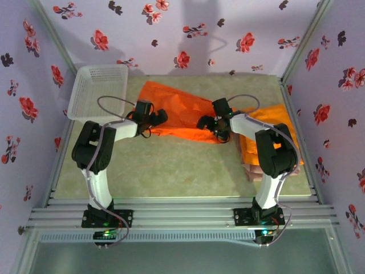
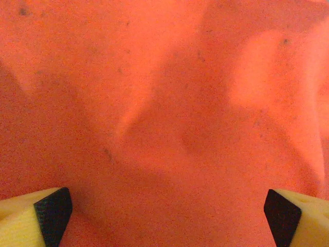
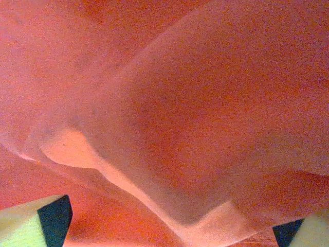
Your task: Fold and stack the shorts
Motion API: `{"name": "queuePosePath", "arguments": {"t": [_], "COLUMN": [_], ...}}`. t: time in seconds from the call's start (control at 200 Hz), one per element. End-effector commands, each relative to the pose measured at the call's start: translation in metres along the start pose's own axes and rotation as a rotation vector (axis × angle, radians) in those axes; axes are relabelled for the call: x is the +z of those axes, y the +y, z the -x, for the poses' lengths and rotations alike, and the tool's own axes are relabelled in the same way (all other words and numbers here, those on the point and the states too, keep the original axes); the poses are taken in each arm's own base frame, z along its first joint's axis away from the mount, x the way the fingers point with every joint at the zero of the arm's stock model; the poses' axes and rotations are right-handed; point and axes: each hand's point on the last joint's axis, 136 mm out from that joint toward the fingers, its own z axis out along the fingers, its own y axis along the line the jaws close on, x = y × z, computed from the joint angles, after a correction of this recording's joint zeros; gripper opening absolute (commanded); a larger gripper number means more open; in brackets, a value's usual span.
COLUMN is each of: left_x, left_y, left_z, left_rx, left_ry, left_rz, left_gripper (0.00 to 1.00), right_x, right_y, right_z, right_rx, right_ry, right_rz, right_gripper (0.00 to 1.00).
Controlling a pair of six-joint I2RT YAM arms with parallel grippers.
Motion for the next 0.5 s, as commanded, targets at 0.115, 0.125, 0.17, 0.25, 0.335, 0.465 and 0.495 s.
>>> {"name": "queuePosePath", "arguments": {"t": [0.115,0.125,0.17,0.25,0.335,0.465,0.495], "left_x": [-0.031,-0.033,-0.040,-0.057,-0.077,-0.109,-0.117], "left_y": [0.032,0.033,0.037,0.045,0.054,0.074,0.075], "left_z": [-0.048,-0.050,-0.059,-0.078,-0.096,-0.119,-0.119], "left_rx": [-0.034,-0.034,-0.042,-0.048,-0.041,-0.089,-0.102], "left_ry": [0.039,0.041,0.052,0.066,0.059,0.056,0.043], "left_rz": [0.101,0.104,0.112,0.131,0.156,0.163,0.150], "left_gripper": [0.99,0.99,0.99,0.99,0.99,0.99,0.99], "right_x": [-0.010,-0.011,-0.014,-0.020,-0.028,-0.041,-0.045], "right_y": [-0.011,-0.011,-0.011,-0.012,-0.017,-0.019,-0.017], "right_z": [-0.016,-0.017,-0.022,-0.035,-0.054,-0.089,-0.097], "right_rx": [-0.059,-0.061,-0.068,-0.079,-0.091,-0.129,-0.148], "right_ry": [0.054,0.058,0.075,0.099,0.118,0.150,0.151], "right_rz": [-0.031,-0.029,-0.019,0.001,0.011,0.032,0.041], "right_gripper": [0.99,0.99,0.99,0.99,0.99,0.99,0.99]}}
